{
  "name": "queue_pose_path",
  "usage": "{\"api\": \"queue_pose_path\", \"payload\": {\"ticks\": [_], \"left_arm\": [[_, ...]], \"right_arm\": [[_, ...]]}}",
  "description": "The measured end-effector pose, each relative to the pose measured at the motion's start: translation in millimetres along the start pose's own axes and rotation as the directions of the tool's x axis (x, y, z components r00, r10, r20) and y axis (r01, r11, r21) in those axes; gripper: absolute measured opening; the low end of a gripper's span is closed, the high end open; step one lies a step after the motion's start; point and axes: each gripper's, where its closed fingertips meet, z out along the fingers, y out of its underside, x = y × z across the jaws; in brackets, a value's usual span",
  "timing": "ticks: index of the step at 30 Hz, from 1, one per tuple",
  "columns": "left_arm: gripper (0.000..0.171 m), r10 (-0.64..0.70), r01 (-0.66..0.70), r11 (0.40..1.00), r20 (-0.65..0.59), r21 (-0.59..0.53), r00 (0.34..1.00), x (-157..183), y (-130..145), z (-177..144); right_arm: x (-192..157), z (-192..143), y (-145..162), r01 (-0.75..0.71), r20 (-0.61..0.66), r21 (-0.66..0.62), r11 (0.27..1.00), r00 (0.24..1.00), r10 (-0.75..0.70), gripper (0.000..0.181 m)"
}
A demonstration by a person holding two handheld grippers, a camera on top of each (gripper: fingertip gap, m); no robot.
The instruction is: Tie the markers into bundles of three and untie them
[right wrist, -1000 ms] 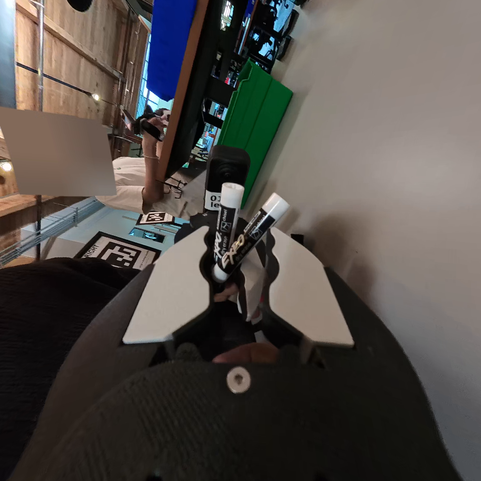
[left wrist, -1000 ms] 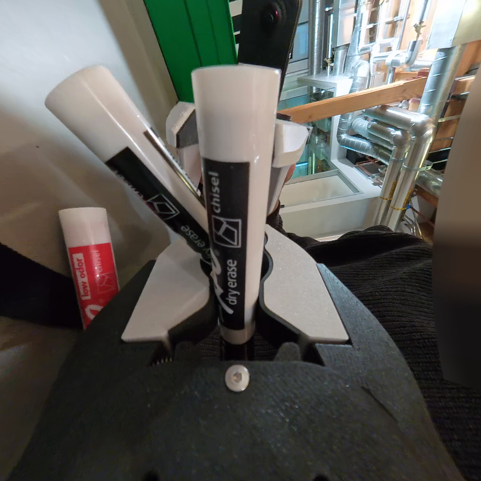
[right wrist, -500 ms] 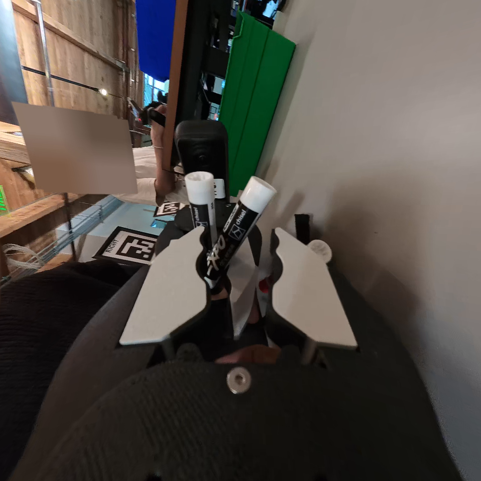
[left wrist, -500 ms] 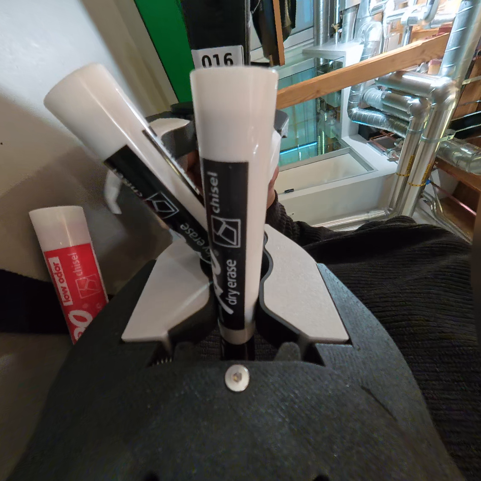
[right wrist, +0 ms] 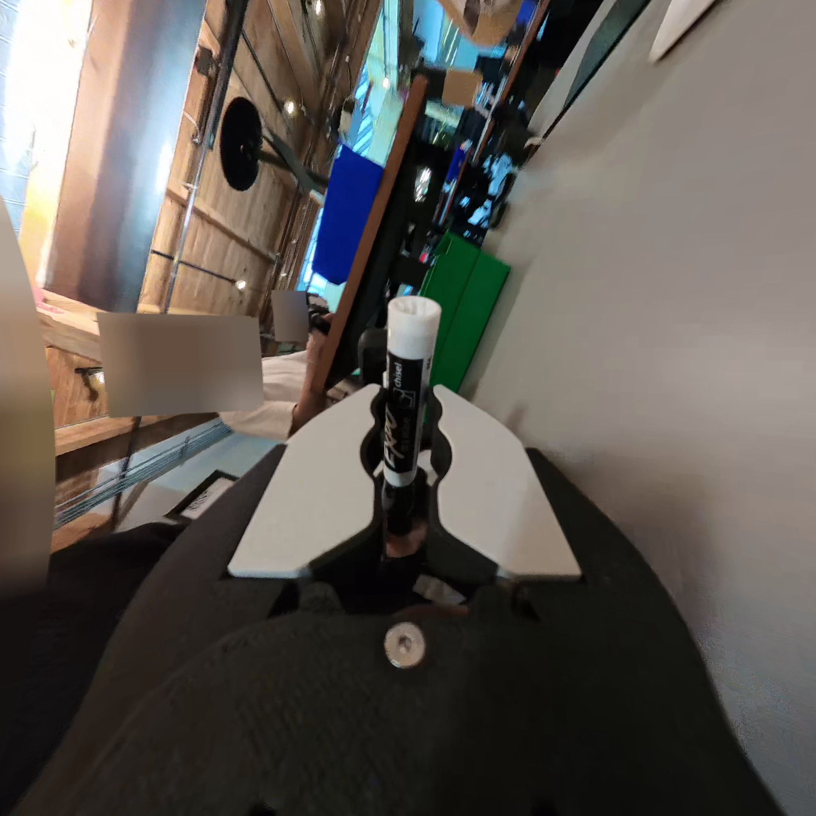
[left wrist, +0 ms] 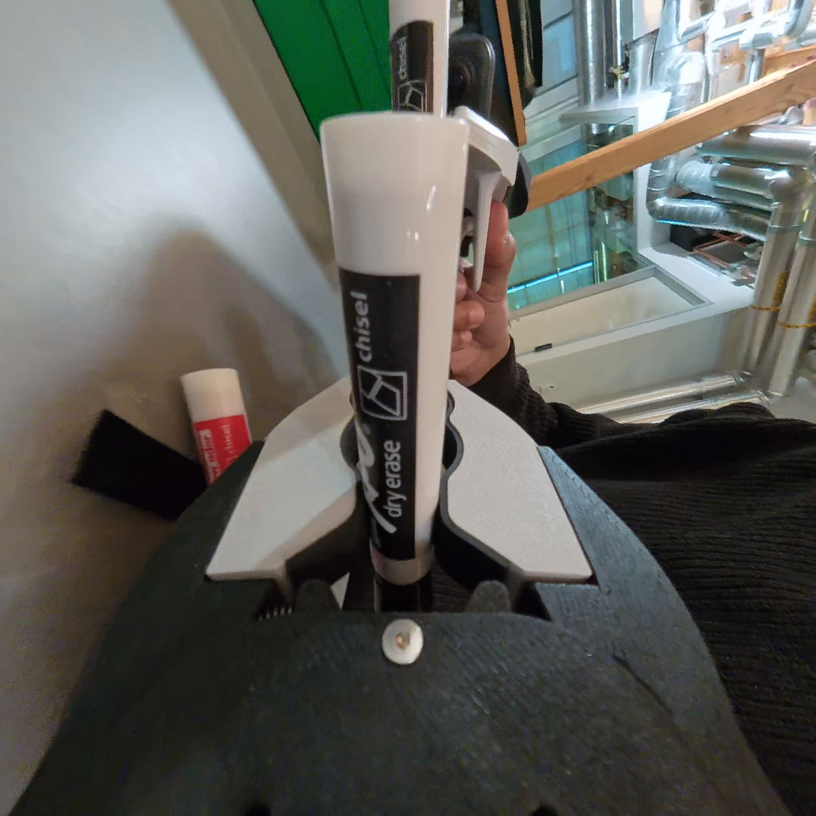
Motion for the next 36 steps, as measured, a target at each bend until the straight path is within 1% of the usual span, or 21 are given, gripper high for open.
{"api": "queue_pose_path", "payload": {"ticks": [2,4,6,8,12,14,17,22,28,30,32,34,36], "left_arm": [[0.033,0.019,-0.019,0.999,0.007,0.028,1.0,-1.5,-5.9,-5.1],[0.033,0.046,-0.048,0.998,0.039,0.04,0.998,-6.4,-8.7,-8.3],[0.033,0.083,-0.084,0.996,0.069,0.024,0.994,-10.3,-6.4,-8.1],[0.032,0.121,-0.123,0.992,0.067,0.024,0.99,-7.0,-4.7,-4.8],[0.032,0.183,-0.187,0.974,0.046,0.124,0.982,9.3,-13.0,0.3],[0.032,0.183,-0.189,0.97,0.055,0.149,0.982,11.5,-15.0,1.3],[0.032,0.168,-0.178,0.968,0.072,0.175,0.983,9.3,-16.0,0.7],[0.032,0.138,-0.154,0.952,0.077,0.266,0.987,11.0,-26.8,-10.0],[0.031,0.137,-0.169,0.946,0.13,0.278,0.982,9.0,-28.3,-26.3],[0.031,0.151,-0.199,0.936,0.178,0.291,0.972,5.8,-32.4,-33.2],[0.031,0.165,-0.245,0.915,0.255,0.32,0.953,-0.2,-40.3,-45.7],[0.032,0.185,-0.302,0.902,0.357,0.308,0.916,-10.7,-45.2,-59.7],[0.032,0.203,-0.355,0.898,0.471,0.261,0.858,-25.2,-47.0,-73.8]], "right_arm": [[1.5,-9.3,-8.3,0.053,-0.038,0.028,0.998,0.998,-0.052,0.017],[0.8,-16.7,-15.1,0.07,-0.047,0.07,0.995,0.997,-0.067,0.017],[-3.2,-22.2,-20.0,0.057,-0.016,0.123,0.991,0.998,-0.055,0.017],[-6.0,-26.0,-22.4,0.039,0.016,0.168,0.985,0.999,-0.042,0.017],[-6.2,-28.5,-21.2,0.027,0.037,0.231,0.973,0.999,-0.036,0.017],[-6.5,-27.4,-19.1,0.028,0.034,0.259,0.965,0.999,-0.038,0.017],[-10.3,-22.8,-14.5,0.043,0.034,0.278,0.96,0.998,-0.054,0.017],[-16.0,-10.1,-3.3,0.065,0.041,0.244,0.968,0.996,-0.077,0.017],[-14.2,-4.2,-4.3,0.056,0.048,0.241,0.969,0.996,-0.069,0.017],[-12.4,-2.1,-6.0,0.049,0.049,0.239,0.97,0.997,-0.062,0.017],[-9.1,-1.7,-10.0,0.035,0.046,0.242,0.97,0.998,-0.048,0.017],[-2.3,-5.9,-18.3,-0.02,0.047,0.267,0.963,0.999,0.007,0.017],[8.0,-12.6,-26.8,-0.088,0.045,0.299,0.95,0.996,0.078,0.017]]}}
